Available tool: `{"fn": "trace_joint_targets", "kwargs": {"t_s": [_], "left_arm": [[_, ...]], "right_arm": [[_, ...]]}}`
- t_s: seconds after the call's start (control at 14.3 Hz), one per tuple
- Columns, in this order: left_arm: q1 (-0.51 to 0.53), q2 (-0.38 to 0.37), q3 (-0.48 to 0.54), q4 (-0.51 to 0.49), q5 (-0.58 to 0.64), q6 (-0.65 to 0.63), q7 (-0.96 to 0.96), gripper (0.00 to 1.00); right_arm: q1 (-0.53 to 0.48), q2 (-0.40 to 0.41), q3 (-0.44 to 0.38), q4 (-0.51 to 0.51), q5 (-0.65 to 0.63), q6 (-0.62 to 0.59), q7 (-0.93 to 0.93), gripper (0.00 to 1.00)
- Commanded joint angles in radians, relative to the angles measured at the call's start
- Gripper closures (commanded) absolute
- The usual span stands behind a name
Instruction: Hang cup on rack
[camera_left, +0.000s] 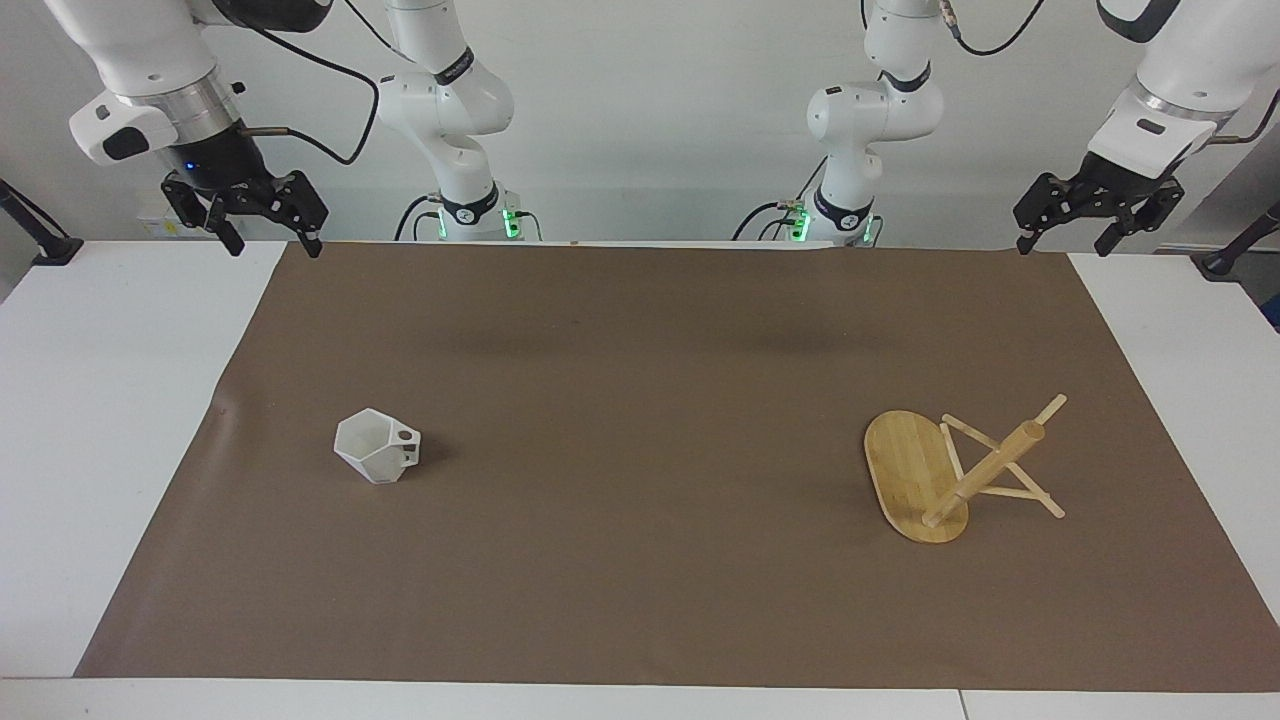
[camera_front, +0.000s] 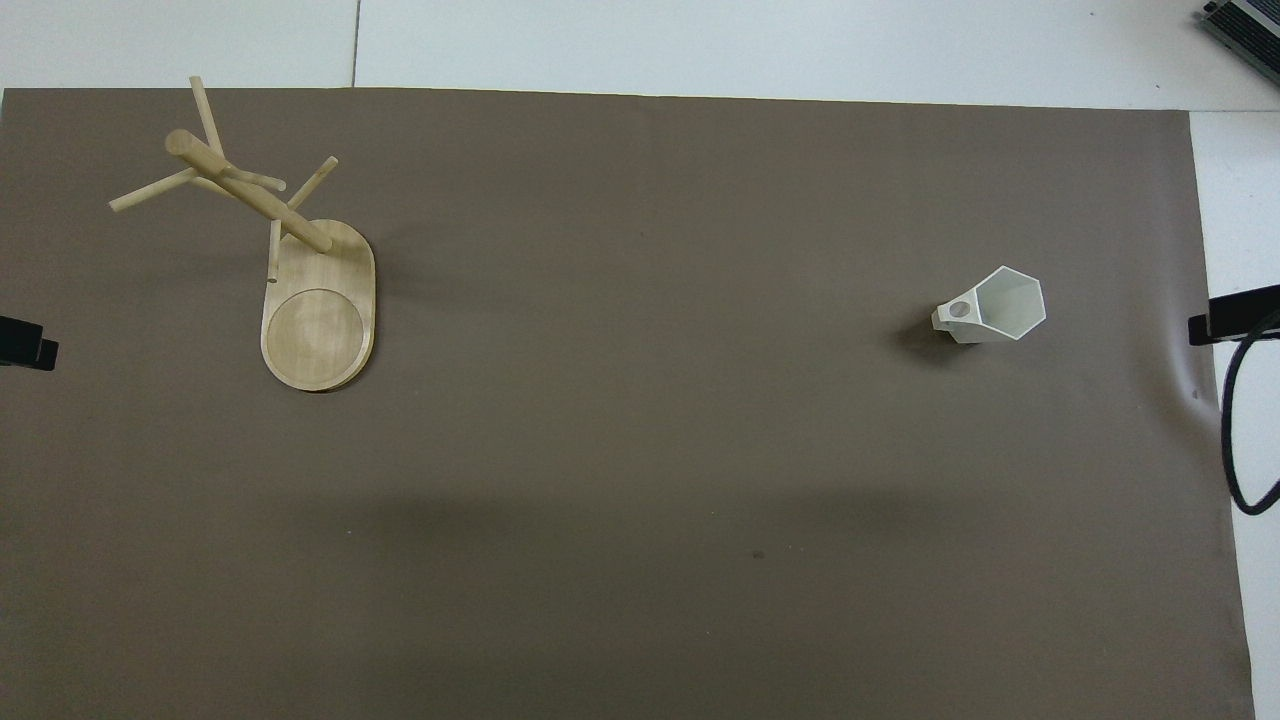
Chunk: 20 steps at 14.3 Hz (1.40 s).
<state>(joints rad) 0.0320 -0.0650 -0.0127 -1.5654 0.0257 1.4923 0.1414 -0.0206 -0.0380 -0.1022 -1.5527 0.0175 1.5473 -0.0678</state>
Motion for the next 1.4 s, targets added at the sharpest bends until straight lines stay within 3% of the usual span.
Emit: {"fn": "trace_joint_targets", "kwargs": {"t_s": [0.0, 0.56, 0.7, 1.05, 1.33], "left_arm": [[0.006, -0.003, -0.001, -0.002, -0.01, -0.014, 0.007, 0.0], [0.006, -0.003, -0.001, -0.002, -0.01, -0.014, 0.007, 0.0], [0.006, -0.003, -0.001, -0.002, -0.01, -0.014, 0.007, 0.0], [0.006, -0.003, -0.001, -0.002, -0.01, -0.014, 0.007, 0.0], [0.006, -0.003, -0.001, -0.002, -0.01, -0.014, 0.007, 0.0]], "right_arm": [[-0.007, -0.008, 0.004, -0.012, 0.001, 0.014, 0.003, 0.0], [-0.007, -0.014, -0.011, -0.023, -0.001, 0.013, -0.027, 0.0], [-0.007, -0.039, -0.013, -0.075, 0.007, 0.031, -0.024, 0.0], [-0.005, -0.094, -0.014, -0.243, 0.009, 0.256, -0.033, 0.0], [-0.004, -0.044, -0.014, -0.331, 0.009, 0.431, -0.049, 0.0]]}}
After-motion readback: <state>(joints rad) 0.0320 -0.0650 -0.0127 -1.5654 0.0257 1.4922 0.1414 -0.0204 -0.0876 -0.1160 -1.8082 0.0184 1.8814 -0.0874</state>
